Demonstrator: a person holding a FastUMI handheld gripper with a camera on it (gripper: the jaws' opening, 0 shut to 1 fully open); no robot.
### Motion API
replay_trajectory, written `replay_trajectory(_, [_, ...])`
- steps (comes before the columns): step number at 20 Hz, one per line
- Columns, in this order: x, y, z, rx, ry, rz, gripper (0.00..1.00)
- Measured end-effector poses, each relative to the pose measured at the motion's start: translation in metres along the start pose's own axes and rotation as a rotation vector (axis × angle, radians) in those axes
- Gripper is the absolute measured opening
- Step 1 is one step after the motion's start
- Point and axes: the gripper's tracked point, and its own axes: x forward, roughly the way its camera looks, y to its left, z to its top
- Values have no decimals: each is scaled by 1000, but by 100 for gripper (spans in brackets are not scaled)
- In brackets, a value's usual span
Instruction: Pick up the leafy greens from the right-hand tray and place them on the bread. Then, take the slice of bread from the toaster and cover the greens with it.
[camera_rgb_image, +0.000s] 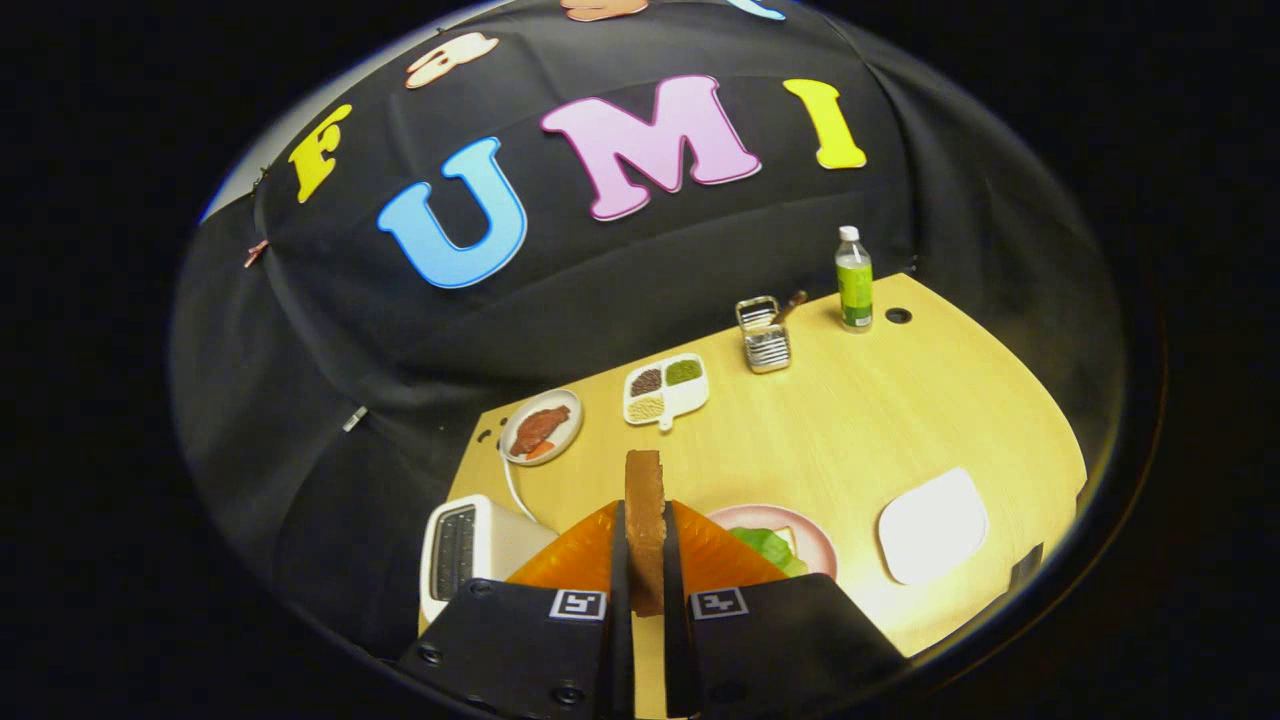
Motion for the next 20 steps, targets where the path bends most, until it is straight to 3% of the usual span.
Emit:
replay_trajectory(3, [21,-17,-25,3,24,-21,16])
replay_trajectory(10, [64,-18,-69,37,95,38,16])
replay_trajectory(13, [80,-37,-87,52,126,-7,16])
replay_trajectory(20, [102,-96,-115,-74,191,-150,16])
